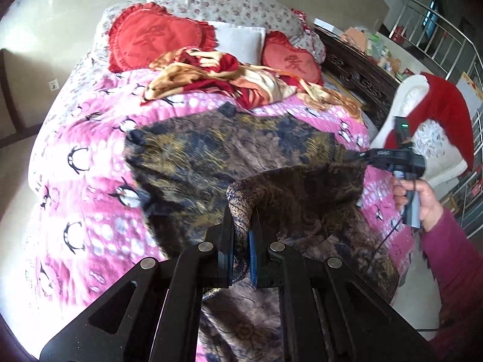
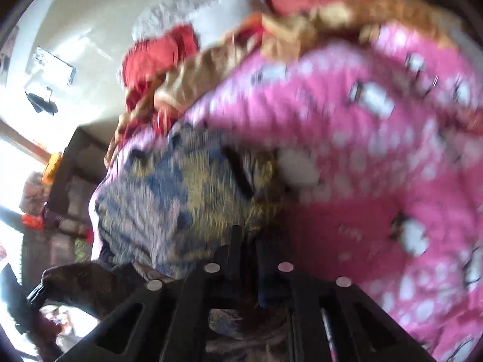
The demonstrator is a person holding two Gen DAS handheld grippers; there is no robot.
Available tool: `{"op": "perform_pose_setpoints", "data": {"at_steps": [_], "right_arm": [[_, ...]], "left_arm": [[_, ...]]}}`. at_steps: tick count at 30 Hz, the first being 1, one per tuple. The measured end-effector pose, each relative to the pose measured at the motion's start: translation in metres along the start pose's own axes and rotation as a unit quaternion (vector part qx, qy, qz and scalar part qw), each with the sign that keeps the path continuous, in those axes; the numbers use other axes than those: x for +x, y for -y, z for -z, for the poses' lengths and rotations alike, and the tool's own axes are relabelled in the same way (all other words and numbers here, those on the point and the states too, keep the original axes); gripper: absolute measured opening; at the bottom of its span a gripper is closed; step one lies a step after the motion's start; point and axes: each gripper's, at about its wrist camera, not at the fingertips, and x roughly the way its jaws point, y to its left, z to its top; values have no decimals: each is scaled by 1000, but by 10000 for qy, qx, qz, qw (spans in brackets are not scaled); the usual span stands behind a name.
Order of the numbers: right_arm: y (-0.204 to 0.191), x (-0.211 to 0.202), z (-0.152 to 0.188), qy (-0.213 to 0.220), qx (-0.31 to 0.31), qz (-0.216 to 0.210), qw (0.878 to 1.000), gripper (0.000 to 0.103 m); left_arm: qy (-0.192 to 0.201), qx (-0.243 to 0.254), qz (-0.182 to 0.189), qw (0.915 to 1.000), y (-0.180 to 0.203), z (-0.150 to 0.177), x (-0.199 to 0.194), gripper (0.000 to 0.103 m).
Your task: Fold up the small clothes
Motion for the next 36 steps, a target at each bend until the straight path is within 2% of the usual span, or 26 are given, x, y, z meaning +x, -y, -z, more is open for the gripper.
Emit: {"op": "perform_pose_setpoints", "data": {"at_steps": [3, 6, 8, 11, 14, 16, 18, 19, 20, 21, 23, 26, 28, 29, 32, 36], "right_arm": [[6, -24, -17, 634, 288, -208, 9974, 6], [9, -26, -36, 905, 529, -260, 9942, 6], [9, -21, -47, 993, 587, -217, 9931, 6], [1, -5, -57, 1028, 444, 145, 9936, 6], [3, 28, -64, 920, 335, 540, 9937, 6], [9, 46, -67, 779, 234, 678, 9944, 6], [10, 47, -67, 708, 16, 871, 9937, 19], [8, 36, -64, 798, -81, 946, 9923, 32], [7, 27, -62, 851, -123, 900, 9922, 36], [5, 12, -57, 870, -170, 692, 9937, 36], [-4, -8, -45, 759, -360, 319, 9960, 36], [-31, -14, -19, 423, -1085, 216, 9930, 36], [-42, -2, -3, 174, -1435, 315, 9890, 36], [-43, 9, 4, 89, -1543, 493, 9868, 36], [-35, 30, 29, -390, -1574, 737, 9840, 35], [-20, 24, 58, -797, -1760, 980, 9762, 35]], "left_arm": [[29, -133, 55, 9999, -15, -15, 12, 6], [-30, -251, -32, 9997, -32, -31, 40, 6], [-230, -356, -144, 9990, -44, -36, 67, 6], [-532, -473, -357, 9968, -62, -36, 107, 6], [-847, -769, -441, 9925, -82, -33, 148, 6], [-916, -875, -440, 9910, -88, -33, 161, 6], [-907, -890, -449, 9909, -89, -34, 166, 7], [-865, -853, -426, 9917, -88, -35, 164, 7], [-826, -802, -429, 9924, -87, -35, 162, 7], [-807, -762, -436, 9929, -86, -35, 161, 7], [-892, -749, -479, 9920, -85, -34, 162, 7], [-929, -803, -555, 9909, -85, -32, 170, 7], [-928, -838, -619, 9902, -83, -32, 173, 7], [-929, -841, -643, 9900, -82, -32, 175, 7], [-913, -852, -649, 9900, -83, -32, 175, 7], [-899, -812, -664, 9904, -82, -30, 175, 7]]}}
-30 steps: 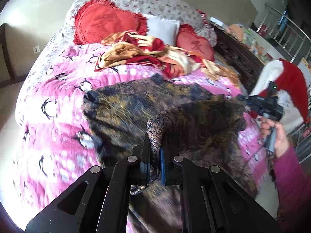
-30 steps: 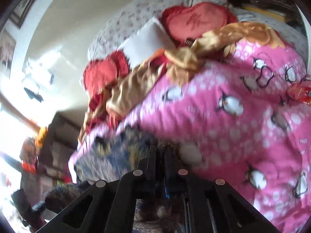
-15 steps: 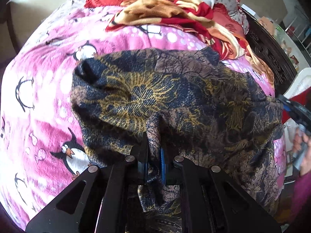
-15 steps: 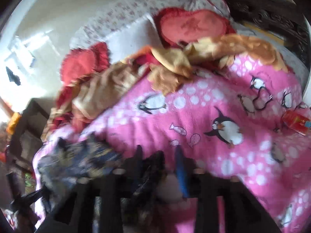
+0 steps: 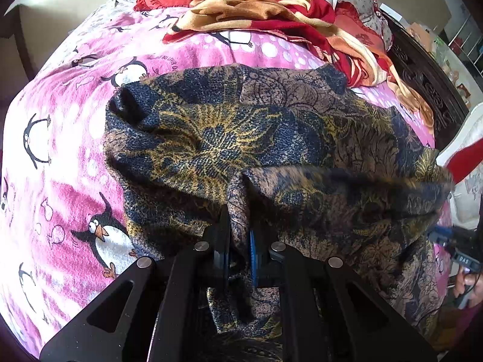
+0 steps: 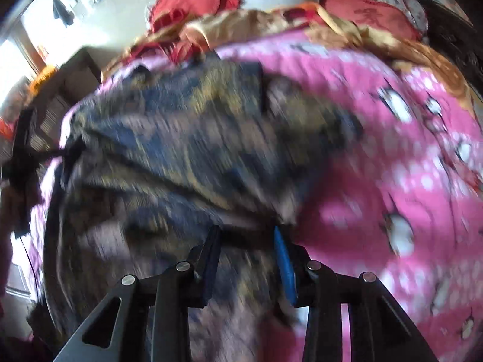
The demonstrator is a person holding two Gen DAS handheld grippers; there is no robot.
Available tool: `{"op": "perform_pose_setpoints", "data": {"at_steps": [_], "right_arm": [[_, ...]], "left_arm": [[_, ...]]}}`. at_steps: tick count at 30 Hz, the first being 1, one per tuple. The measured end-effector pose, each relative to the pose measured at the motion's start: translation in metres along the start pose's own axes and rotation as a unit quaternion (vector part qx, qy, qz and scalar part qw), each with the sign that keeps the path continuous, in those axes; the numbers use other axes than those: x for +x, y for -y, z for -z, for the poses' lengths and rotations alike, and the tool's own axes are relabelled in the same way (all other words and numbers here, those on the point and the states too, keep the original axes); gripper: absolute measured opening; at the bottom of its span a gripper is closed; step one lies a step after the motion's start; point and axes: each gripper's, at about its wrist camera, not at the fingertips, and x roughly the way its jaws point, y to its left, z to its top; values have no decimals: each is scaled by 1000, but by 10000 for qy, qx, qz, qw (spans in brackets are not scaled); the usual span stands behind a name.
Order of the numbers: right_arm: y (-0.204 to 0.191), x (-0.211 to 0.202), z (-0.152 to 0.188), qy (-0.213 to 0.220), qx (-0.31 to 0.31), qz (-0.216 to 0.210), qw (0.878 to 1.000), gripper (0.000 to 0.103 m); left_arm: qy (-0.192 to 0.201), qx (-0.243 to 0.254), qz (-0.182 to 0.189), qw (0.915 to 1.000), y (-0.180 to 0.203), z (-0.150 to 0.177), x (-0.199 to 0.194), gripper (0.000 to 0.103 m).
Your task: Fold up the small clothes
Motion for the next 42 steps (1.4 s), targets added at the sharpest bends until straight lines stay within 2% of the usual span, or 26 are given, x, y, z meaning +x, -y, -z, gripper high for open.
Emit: {"op": "perform_pose_setpoints", "data": {"at_steps": [2, 4, 5, 6, 7, 8, 10, 13, 14, 15, 16, 17, 19, 21, 23, 27, 28, 29, 30, 31, 32, 34, 36, 38, 40, 42], "right_arm": [[14, 1, 10, -320, 180, 93, 9993, 35], [31, -17, 14, 5, 535, -106, 9985, 35], [38, -25, 12, 200, 746, -249, 9967, 35], [47, -38, 8, 521, 1005, -437, 9926, 35], [54, -49, 3, 891, 1180, -615, 9871, 44], [56, -56, -2, 1132, 1264, -675, 9832, 61], [57, -61, -13, 1519, 1391, -713, 9760, 75], [60, -45, -37, 1543, 1834, -1109, 9645, 75], [60, -39, -40, 1521, 1960, -1214, 9611, 74], [62, -30, -45, 1448, 2139, -1324, 9570, 68], [63, -21, -49, 1306, 2272, -1359, 9554, 37], [64, -18, -50, 1223, 2285, -1390, 9558, 16], [58, -24, -51, 1362, 2099, -1214, 9605, 11], [47, -43, -56, 1678, 1823, -1106, 9625, 11], [41, -52, -62, 1862, 1709, -1198, 9601, 10], [30, -42, -85, 1963, 1692, -1203, 9583, 10], [27, -32, -90, 1930, 1681, -1179, 9595, 17], [26, -23, -95, 1805, 1623, -1148, 9633, 33], [25, -10, -101, 1411, 1577, -924, 9730, 39], [26, -10, -99, 1303, 1573, -823, 9754, 39], [27, -18, -93, 1406, 1520, -866, 9745, 39], [26, -36, -81, 1528, 1385, -919, 9742, 39], [19, -51, -66, 1407, 1116, -726, 9811, 39], [7, -57, -51, 1269, 707, -609, 9875, 39], [-2, -52, -45, 1108, 461, -458, 9917, 39], [-11, -44, -44, 1058, 315, -455, 9929, 39]], "left_arm": [[7, -50, 45, 10000, 0, 0, -1, 8], [35, -118, 206, 9997, -2, 2, -3, 17], [56, -156, 304, 9994, -3, 4, -5, 28], [77, -203, 440, 9988, -3, 5, -6, 45], [114, -242, 559, 9981, -3, 6, -6, 51], [163, -264, 626, 9976, -1, 7, -6, 56], [193, -175, 474, 9985, 6, 7, -5, 56], [201, 34, 313, 9993, 17, 6, -1, 56], [200, 63, 231, 9995, 20, 6, 0, 46], [222, 63, 205, 9995, 21, 6, -2, 16], [241, 51, 213, 9995, 21, 5, -6, 6], [303, 50, 253, 9992, 21, 5, -13, 6], [630, 188, 351, 9972, 20, 3, -38, 6], [914, 367, 362, 9945, 18, 0, -64, 6], [1053, 386, 215, 9935, 12, -5, -79, 6], [623, -179, -228, 9976, -19, -12, -54, 6], [449, -316, -308, 9980, -25, -12, -42, 6], [274, -415, -378, 9980, -31, -9, -30, 6], [131, -485, -364, 9981, -35, -6, -19, 7], [87, -511, -331, 9981, -37, -4, -16, 7], [120, -498, -311, 9982, -37, -3, -16, 8], [241, -378, -440, 9980, -34, -2, -26, 17], [465, -195, -720, 9961, -26, -4, -40, 33], [802, 37, -858, 9931, -11, -6, -55, 34], [986, 206, -725, 9923, 8, -9, -65, 34], [974, 441, -432, 9933, 32, -11, -65, 40]]}}
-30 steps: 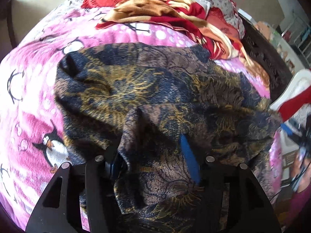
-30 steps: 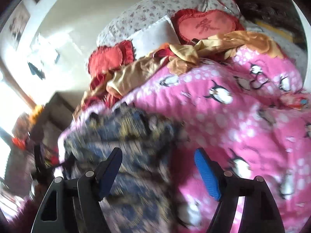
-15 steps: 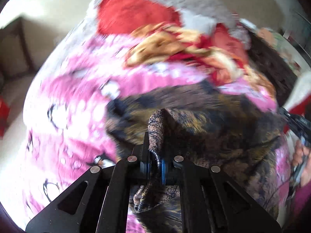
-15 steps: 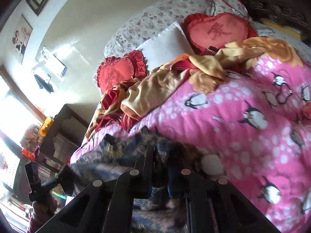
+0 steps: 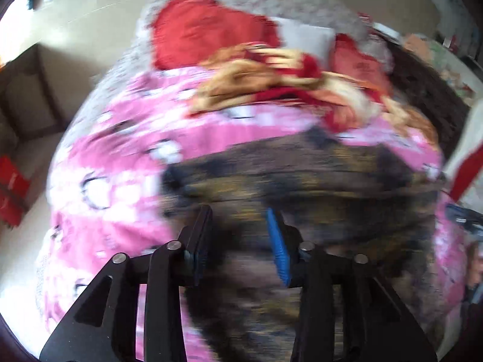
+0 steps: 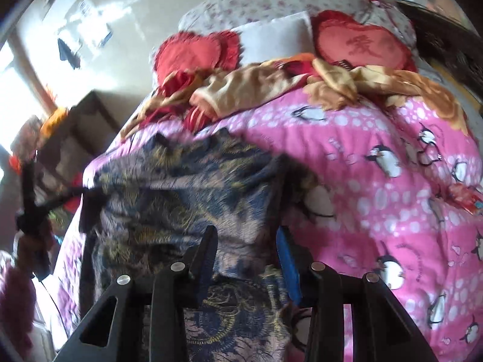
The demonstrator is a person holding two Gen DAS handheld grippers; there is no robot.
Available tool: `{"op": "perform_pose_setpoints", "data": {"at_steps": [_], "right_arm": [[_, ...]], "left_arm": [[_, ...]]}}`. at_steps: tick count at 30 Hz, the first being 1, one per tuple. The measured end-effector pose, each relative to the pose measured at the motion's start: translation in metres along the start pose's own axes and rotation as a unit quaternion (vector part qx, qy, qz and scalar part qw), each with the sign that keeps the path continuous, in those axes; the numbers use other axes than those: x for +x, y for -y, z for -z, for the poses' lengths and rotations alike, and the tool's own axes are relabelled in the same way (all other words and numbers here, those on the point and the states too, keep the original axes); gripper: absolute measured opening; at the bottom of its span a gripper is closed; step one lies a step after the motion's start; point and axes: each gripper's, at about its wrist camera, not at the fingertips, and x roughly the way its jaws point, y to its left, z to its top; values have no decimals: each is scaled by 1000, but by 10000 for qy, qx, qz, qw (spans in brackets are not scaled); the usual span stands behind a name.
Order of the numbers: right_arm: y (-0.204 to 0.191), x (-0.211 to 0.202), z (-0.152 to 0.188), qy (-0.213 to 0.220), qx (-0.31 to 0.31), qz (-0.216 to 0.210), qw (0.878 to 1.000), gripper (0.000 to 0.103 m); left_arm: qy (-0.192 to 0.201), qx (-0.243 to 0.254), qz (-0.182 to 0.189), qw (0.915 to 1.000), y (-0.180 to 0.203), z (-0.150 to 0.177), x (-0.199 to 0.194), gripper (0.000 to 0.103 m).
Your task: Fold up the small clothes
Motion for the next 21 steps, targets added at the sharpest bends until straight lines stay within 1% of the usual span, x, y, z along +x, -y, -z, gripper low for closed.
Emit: {"op": "perform_pose_setpoints", "data": {"at_steps": [2, 4, 6, 8, 10, 11, 12, 14, 15, 16, 19, 20, 21], "right_arm": [[-7, 11, 0, 11, -126, 44, 9999, 39], [-15, 24, 3, -59, -327, 244, 9992, 39], [-18, 38, 15, -420, -570, 512, 9962, 38], [-15, 43, 28, -691, -666, 666, 9932, 36], [-5, 47, 44, -938, -579, 639, 9919, 35], [1, 49, 54, -1129, -533, 723, 9895, 33], [4, 48, 61, -1172, -514, 698, 9893, 33], [8, 37, 69, -1095, -481, 572, 9912, 33], [9, 29, 68, -1056, -436, 531, 9920, 33], [11, 20, 66, -930, -347, 495, 9938, 33], [10, -12, 48, -132, -118, 117, 9998, 33], [4, -16, 40, 57, -207, 14, 9998, 33], [-3, -13, 34, 72, -346, 17, 9994, 33]], "left_arm": [[-18, 338, 62, 9994, 29, -1, 4, 40], [-91, 537, 70, 9985, 46, 1, 14, 40], [-329, 647, 191, 9972, 62, 5, 33, 40], [-577, 712, 191, 9956, 77, 10, 54, 40], [-777, 678, 160, 9945, 80, 16, 70, 40], [-835, 618, 133, 9945, 78, 20, 77, 40], [-851, 560, 124, 9947, 78, 20, 82, 40], [-831, 414, 197, 9955, 73, 21, 82, 40], [-820, 347, 249, 9957, 71, 21, 81, 40], [-814, 314, 288, 9958, 69, 21, 79, 40], [-850, 343, 298, 9953, 66, 21, 78, 40], [-873, 353, 284, 9952, 67, 21, 80, 40], [-878, 346, 263, 9952, 67, 21, 81, 40]]}}
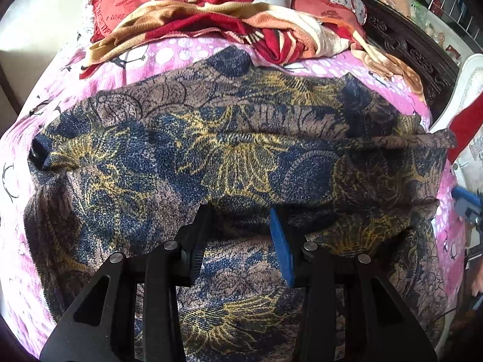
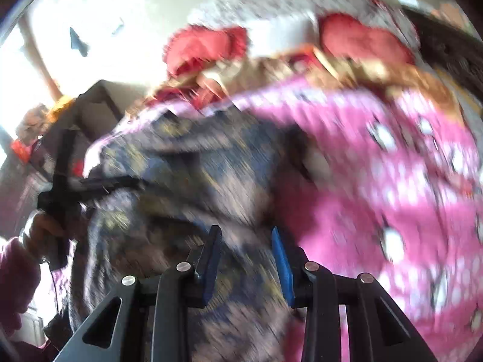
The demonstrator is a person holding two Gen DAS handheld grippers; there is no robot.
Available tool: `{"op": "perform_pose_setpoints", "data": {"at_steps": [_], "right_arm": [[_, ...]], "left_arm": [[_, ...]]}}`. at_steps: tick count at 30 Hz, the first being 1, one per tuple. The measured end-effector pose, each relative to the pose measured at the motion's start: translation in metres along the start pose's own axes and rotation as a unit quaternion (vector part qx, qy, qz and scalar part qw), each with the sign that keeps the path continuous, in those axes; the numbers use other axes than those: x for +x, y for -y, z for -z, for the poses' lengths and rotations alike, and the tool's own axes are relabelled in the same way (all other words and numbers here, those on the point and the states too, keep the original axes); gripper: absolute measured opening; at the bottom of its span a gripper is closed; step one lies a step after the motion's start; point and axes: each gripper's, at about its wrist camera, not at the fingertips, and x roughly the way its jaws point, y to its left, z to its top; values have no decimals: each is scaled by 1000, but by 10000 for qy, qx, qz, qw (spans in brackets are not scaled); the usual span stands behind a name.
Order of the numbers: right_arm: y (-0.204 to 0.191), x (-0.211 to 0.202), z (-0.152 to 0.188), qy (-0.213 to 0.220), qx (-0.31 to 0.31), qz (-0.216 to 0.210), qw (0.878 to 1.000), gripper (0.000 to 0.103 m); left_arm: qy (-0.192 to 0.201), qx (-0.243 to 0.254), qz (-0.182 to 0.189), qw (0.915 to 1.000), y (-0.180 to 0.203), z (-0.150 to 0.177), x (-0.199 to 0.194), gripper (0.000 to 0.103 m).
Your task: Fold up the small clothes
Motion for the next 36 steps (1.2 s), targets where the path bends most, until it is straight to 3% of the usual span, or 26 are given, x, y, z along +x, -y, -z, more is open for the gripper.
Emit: {"op": "perform_pose_setpoints", "data": {"at_steps": [3, 5, 8, 13, 15, 16, 17, 18, 19, 21, 22, 23, 24, 25, 26, 31, 34, 36], "right_arm": [[-17, 26, -12, -173, -258, 175, 9994, 30], [-21, 43, -9, -412, -117, -101, 9990, 17], [-23, 68, 27, -1115, -39, -215, 9935, 16], [-9, 44, 42, -1073, 257, -554, 9923, 16], [3, 22, 33, -639, 467, -527, 9955, 17], [11, 11, 24, -305, 629, -458, 9965, 32], [18, 5, 18, -84, 747, -382, 9964, 67], [28, -5, 8, 326, 971, -167, 9946, 81], [33, -9, 0, 643, 1103, -34, 9918, 90], [38, 1, -17, 851, 1132, -33, 9899, 90], [39, 13, -25, 685, 1135, -70, 9912, 83], [40, 27, -32, 461, 1148, -143, 9922, 52], [40, 41, -38, 237, 1130, -265, 9930, 30], [42, 46, -43, 171, 1094, -275, 9935, 15], [43, 42, -52, 366, 1041, -107, 9938, 9], [56, 36, -85, 884, 898, 716, 9894, 8], [66, 76, -90, 336, 892, 932, 9911, 9], [73, 72, -87, 430, 1112, 826, 9894, 12]], "left_arm": [[-6, 38, -65, 10000, 3, 2, 2, 40], [1, 63, -67, 10000, 5, 3, 2, 40], [-24, 32, 6, 10000, 3, 4, 4, 40], [10, 15, 50, 10000, 1, 5, 4, 40], [30, -4, 77, 10000, 0, 6, 4, 40], [34, -17, 85, 10000, 0, 7, 4, 40], [33, -42, 93, 9999, -1, 7, 4, 40], [33, -56, 96, 9999, -1, 8, 4, 40], [33, -60, 91, 9999, -1, 8, 4, 40], [16, -53, 63, 10000, 1, 8, 4, 40], [-5, -48, 61, 10000, 1, 8, 3, 40], [-22, -55, 72, 10000, 1, 7, 2, 40], [-26, -77, 117, 9999, 1, 7, -2, 40], [8, -75, 177, 9998, 0, 7, -7, 40], [61, -49, 215, 9997, 0, 7, -12, 40], [177, -192, 169, 9995, -12, 9, -18, 40], [-20, -420, 208, 9989, -23, 13, -7, 40], [-5, -408, 236, 9989, -26, 16, -11, 40]]}}
